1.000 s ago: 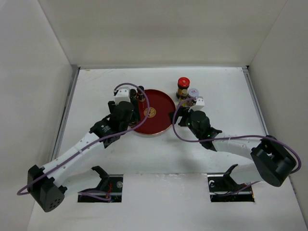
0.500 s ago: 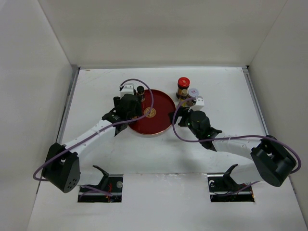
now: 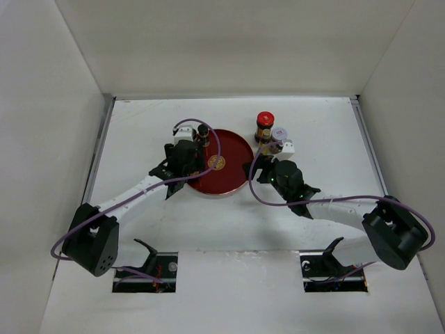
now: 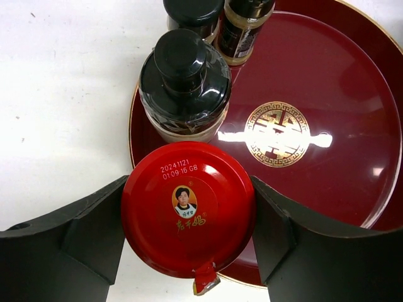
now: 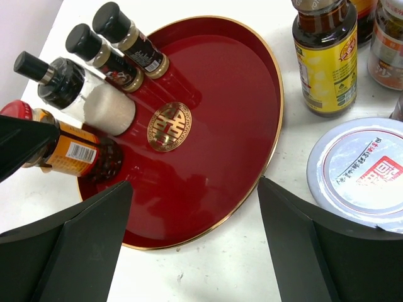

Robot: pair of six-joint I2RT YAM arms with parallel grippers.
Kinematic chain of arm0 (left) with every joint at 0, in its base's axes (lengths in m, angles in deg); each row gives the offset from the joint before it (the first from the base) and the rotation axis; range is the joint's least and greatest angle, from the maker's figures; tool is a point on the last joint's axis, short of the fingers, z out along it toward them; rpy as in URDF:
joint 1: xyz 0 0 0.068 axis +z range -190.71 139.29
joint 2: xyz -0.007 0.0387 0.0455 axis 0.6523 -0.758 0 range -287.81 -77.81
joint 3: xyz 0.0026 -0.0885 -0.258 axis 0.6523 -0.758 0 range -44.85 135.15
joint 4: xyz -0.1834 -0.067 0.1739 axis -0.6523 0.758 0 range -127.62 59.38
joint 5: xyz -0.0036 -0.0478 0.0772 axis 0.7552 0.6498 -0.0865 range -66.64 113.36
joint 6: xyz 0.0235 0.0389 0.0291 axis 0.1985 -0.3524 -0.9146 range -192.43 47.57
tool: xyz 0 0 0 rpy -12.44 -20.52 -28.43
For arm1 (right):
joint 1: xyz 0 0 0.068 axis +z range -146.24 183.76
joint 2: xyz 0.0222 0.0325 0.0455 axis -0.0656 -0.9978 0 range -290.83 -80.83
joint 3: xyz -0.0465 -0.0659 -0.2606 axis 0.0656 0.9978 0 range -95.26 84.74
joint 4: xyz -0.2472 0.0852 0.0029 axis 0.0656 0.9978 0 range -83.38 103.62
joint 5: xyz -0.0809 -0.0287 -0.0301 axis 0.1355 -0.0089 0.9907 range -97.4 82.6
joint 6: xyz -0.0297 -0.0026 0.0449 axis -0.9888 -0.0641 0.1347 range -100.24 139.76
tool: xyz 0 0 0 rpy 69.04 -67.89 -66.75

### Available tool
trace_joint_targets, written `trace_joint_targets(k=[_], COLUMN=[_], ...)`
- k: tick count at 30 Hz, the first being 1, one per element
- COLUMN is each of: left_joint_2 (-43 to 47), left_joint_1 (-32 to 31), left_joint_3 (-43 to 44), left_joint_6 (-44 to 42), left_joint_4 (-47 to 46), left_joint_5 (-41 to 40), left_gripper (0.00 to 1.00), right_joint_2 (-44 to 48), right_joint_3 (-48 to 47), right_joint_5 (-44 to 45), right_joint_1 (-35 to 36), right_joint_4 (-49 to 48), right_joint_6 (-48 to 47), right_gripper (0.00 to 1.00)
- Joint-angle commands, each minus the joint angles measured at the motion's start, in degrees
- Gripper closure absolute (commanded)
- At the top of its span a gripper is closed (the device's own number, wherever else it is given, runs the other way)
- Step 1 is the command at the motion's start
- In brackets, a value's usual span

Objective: Organize the condiment bottles

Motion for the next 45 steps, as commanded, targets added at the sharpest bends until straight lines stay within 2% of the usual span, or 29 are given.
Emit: trace_joint_targets(k=[1, 5, 7, 11, 14, 16, 18, 19, 21, 22, 24, 28, 32, 35, 38, 42, 45], left_joint_2=[3.3, 5.8, 8.4, 14.5, 18.6, 21.6, 25.0, 26.8, 29.7, 30.9, 32.3, 32.1, 30.4, 29.1, 29.1, 28.7, 28.9], left_joint_1=[0.2, -0.7, -1.0, -1.2, -0.8, -0.4, 0.0, 0.2, 0.7, 1.2, 2.3, 5.2, 9.1, 10.8, 11.2, 11.3, 11.4], left_joint_3=[-1.1, -2.2, -3.1, -5.0, -6.0, -7.3, -9.9, -11.4, -14.8, -16.6, -20.0, -24.6, -28.9, -32.0, -34.7, -34.7, -34.7], left_joint_6=[1.0, 1.6, 2.2, 3.1, 4.1, 5.1, 6.5, 7.3, 8.9, 9.9, 12.1, 17.3, 23.3, 24.7, 25.8, 25.7, 25.8], left_joint_4=[-5.5, -5.0, -5.0, -5.3, -6.0, -7.5, -10.4, -12.0, -15.4, -17.1, -19.8, -22.7, -27.2, -31.3, -33.6, -33.8, -33.8], left_joint_5=[-0.8, -1.4, -2.3, -4.1, -5.1, -6.2, -8.1, -9.0, -10.2, -10.5, -11.0, -11.5, -10.4, -9.2, -8.2, -7.3, -6.5], left_gripper=[0.50, 0.22, 0.13, 0.01, 0.00, 0.00, 0.07, 0.14, 0.34, 0.44, 0.56, 0.64, 0.65, 0.64, 0.64, 0.63, 0.61], right_joint_2=[0.2, 0.3, 0.3, 1.0, 1.5, 2.2, 3.3, 4.0, 5.9, 6.6, 7.6, 7.7, 6.4, 4.0, 1.1, -4.0, -8.1], right_joint_3=[-2.2, -2.4, -2.5, -2.8, -2.9, -2.9, -3.0, -3.3, -4.1, -4.8, -6.6, -12.4, -18.1, -22.6, -26.3, -31.6, -34.7], right_joint_5=[-0.6, -0.7, -0.7, -0.4, -0.3, -0.3, -0.7, -1.1, -2.8, -3.3, -3.3, -0.8, 4.9, 10.4, 12.9, 12.0, 12.2], right_joint_1=[0.5, 1.0, 1.5, 2.7, 3.3, 3.6, 4.1, 4.4, 4.5, 4.5, 4.5, 3.9, 0.4, -3.2, -7.1, -9.8, -10.3], right_joint_4=[-3.3, -3.3, -3.3, -3.3, -3.3, -3.2, -3.1, -2.6, -1.9, -1.2, 1.3, 10.4, 18.8, 23.8, 26.0, 29.9, 32.9], right_joint_6=[-0.7, -1.7, -2.5, -3.9, -4.7, -5.4, -5.8, -5.6, -5.3, -5.1, -5.3, -5.2, -6.7, -9.2, -11.6, -13.3, -14.8], right_gripper=[0.12, 0.11, 0.11, 0.10, 0.11, 0.14, 0.27, 0.39, 0.59, 0.65, 0.72, 0.78, 0.77, 0.73, 0.60, 0.37, 0.30])
